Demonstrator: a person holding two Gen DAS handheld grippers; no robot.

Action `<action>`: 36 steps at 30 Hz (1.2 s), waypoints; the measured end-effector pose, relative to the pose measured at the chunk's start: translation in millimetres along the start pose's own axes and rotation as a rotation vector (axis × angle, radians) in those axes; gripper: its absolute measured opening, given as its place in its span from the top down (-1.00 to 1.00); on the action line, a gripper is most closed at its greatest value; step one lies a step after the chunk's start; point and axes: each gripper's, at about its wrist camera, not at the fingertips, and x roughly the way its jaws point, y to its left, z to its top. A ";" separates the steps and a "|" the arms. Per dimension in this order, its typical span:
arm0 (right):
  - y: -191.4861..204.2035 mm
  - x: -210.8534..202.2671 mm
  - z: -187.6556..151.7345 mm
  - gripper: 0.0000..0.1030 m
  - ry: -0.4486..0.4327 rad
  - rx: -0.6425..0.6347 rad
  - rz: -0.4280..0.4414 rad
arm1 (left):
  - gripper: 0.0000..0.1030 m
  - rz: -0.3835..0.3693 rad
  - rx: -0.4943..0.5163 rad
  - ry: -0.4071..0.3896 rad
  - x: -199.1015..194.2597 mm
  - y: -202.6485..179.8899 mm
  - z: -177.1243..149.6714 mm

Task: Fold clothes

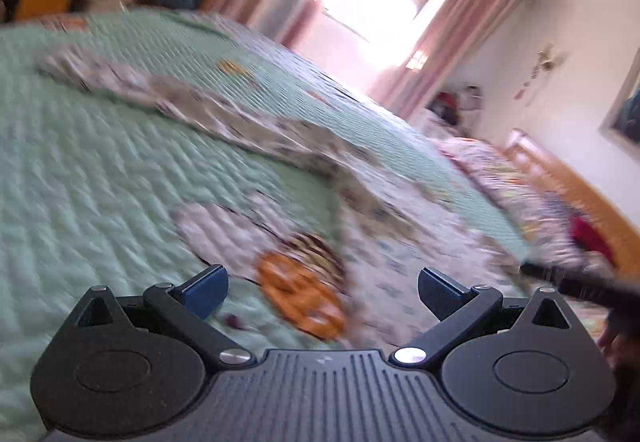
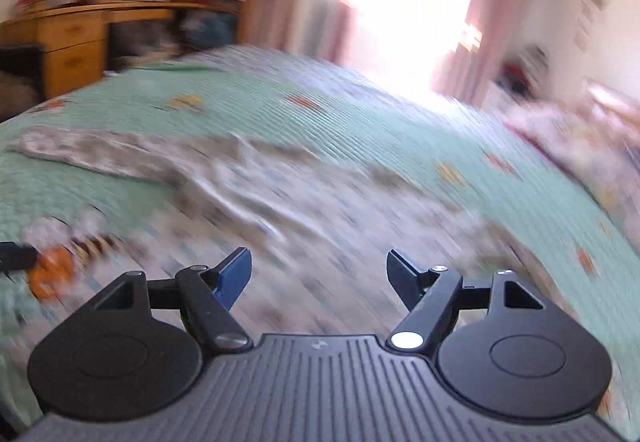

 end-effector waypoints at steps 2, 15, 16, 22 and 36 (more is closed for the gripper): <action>-35.4 -10.9 -21.9 -0.47 0.017 0.129 -0.018 | -0.96 -0.063 -0.025 0.040 5.4 -9.4 -7.1; -93.6 -32.6 -81.7 -0.49 -0.023 0.416 0.042 | -0.98 -0.190 -0.346 0.285 41.3 1.7 -8.4; -99.4 -34.0 -85.1 -0.49 -0.026 0.442 0.040 | -0.95 -0.181 -0.358 0.308 45.0 -0.4 -8.1; -134.3 -43.3 -105.1 -0.50 -0.028 0.606 0.013 | -0.62 -0.123 -0.386 0.371 51.7 -20.2 -18.5; -173.6 -10.6 -154.7 -0.50 0.154 0.965 0.258 | 0.91 -0.106 -0.544 0.322 14.0 -7.9 -43.7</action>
